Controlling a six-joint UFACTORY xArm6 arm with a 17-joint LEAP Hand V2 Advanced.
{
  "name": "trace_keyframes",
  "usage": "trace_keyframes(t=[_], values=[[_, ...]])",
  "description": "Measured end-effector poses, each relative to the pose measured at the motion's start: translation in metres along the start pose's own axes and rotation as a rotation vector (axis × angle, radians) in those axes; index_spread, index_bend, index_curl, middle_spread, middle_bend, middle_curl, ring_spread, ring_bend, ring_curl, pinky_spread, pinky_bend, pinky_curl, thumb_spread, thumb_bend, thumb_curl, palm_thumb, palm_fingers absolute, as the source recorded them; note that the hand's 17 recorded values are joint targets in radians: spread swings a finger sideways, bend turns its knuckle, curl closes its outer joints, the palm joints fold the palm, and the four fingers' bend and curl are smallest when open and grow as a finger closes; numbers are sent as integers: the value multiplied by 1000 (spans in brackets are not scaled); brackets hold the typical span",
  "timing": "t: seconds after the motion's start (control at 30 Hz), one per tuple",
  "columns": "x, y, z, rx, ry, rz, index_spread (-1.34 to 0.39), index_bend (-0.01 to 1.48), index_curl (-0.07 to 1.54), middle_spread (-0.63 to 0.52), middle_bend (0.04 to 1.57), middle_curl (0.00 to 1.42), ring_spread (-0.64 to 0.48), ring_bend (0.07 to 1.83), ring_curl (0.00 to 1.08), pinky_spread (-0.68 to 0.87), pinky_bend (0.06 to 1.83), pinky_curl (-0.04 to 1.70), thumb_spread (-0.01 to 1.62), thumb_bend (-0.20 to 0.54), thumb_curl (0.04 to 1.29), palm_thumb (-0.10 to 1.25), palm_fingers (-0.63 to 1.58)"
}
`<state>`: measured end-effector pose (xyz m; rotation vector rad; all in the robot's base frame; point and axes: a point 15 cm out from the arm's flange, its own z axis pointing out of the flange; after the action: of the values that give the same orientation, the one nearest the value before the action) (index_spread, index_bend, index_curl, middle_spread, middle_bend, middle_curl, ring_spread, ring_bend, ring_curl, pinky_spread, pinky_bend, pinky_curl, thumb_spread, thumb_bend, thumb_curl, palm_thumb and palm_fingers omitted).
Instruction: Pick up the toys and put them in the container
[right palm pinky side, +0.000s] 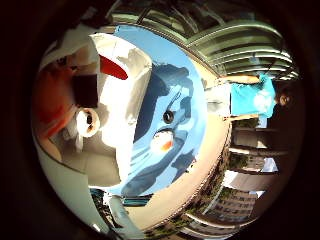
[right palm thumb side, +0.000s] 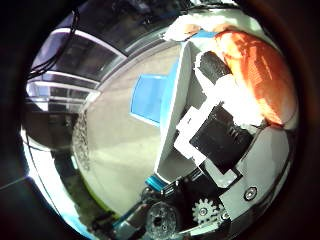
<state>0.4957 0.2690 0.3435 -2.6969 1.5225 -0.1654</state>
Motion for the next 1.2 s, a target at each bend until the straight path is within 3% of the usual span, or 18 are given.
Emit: trace_keyframes(t=[0.03, 0.07, 0.1, 0.13, 0.23, 0.37, 0.57, 0.8, 1.0, 1.2], values=[[2, 1, 1, -5, 0, 0, -696, 1019, 152, -169, 1046, 934, -51, 1349, 744, 183, 1452, 803, 1171, -71, 584, 752, 738], [3, 2, 2, -10, -1, -3, -605, 894, 129, -167, 869, 881, -19, 1289, 731, 209, 1484, 814, 1179, -68, 557, 712, 378], [4, 3, 3, -15, -2, -4, -524, 861, 151, -141, 720, 822, 30, 1218, 724, 235, 1482, 824, 1181, -68, 532, 666, 128], [8, 6, 5, -26, -2, -1, -491, 854, 157, -128, 664, 789, 57, 1165, 704, 251, 1445, 811, 1183, -66, 519, 647, 25], [13, 12, 6, -51, -10, -20, -380, 739, 138, -45, 450, 624, 164, 845, 507, 326, 1201, 668, 1173, -52, 457, 574, -207], [13, 14, 2, -43, -71, -35, -382, 545, 126, 5, 284, 513, 234, 673, 396, 389, 1056, 565, 1160, -39, 411, 540, -163], [59, 24, -35, 28, -101, 12, -343, 319, 132, 41, 186, 434, 278, 560, 337, 440, 932, 476, 1140, -33, 365, 515, -58], [160, 64, -68, 68, -65, 127, -268, 257, 157, 45, 192, 411, 285, 543, 325, 459, 873, 433, 1133, -30, 345, 509, 34], [229, 120, -55, -33, -63, 204, -217, 186, 196, 43, 183, 385, 289, 505, 311, 480, 828, 389, 1134, -25, 331, 528, 79], [284, 162, -9, -213, 13, 241, -208, 164, 208, 57, 180, 372, 286, 482, 308, 475, 795, 366, 1134, -27, 323, 533, 43]])
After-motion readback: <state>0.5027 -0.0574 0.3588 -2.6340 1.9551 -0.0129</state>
